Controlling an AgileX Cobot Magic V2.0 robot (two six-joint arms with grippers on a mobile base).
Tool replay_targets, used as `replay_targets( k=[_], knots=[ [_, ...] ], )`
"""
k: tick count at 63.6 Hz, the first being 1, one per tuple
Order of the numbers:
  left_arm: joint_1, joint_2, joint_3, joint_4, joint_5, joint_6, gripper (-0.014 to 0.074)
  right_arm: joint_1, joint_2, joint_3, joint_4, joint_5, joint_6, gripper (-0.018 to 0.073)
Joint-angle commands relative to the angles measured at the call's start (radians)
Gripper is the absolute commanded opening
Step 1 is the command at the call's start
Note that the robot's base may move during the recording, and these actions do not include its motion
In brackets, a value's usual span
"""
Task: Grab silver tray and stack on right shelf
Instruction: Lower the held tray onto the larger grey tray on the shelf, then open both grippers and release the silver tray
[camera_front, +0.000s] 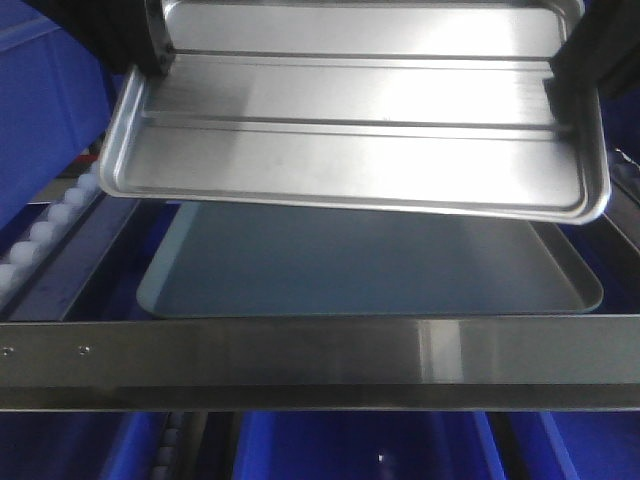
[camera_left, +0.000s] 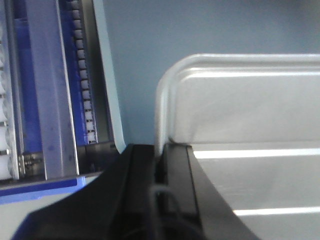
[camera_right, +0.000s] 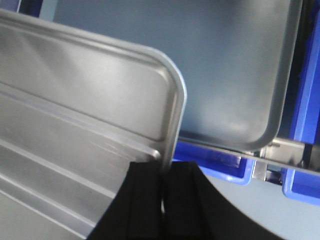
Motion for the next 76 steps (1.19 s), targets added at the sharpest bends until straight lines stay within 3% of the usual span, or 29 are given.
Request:
replay_targets(
  k=[1,20,29,49,55,61,69,76],
  knots=[
    [0.030,0.010,-0.053,0.054,-0.066,0.014,-0.0093,-0.021,0.030,-0.099,-0.038,-0.032,-0.031,0.0058],
    [0.142,0.163,-0.073,0.054,-0.273,0.014,-0.0093,-0.107,0.320,-0.291,-0.155,0.010,-0.031,0.0058],
    [0.182,0.229,-0.073,0.054,-0.352,0.014,-0.0093,-0.124,0.445,-0.327,-0.164,-0.011,-0.031,0.0058],
    [0.222,0.369,-0.084,0.034,-0.374,0.016,-0.0093,-0.128,0.552,-0.329,-0.164,-0.082,-0.031,0.0060],
    [0.221,0.381,-0.104,0.031,-0.376,0.016,-0.0079,-0.128,0.552,-0.329,-0.164,-0.088,-0.031,0.0099],
    [0.221,0.383,-0.122,0.031,-0.381,0.016,0.0023,-0.128,0.552,-0.329,-0.164,-0.085,-0.031,0.0233],
    [0.221,0.383,-0.139,0.031,-0.385,0.016,0.0264,-0.128,0.552,-0.329,-0.164,-0.080,-0.030,0.0477],
    [0.221,0.383,-0.159,0.031,-0.362,0.016,0.0444,-0.128,0.550,-0.329,-0.164,-0.075,-0.030,0.0613]
  ],
)
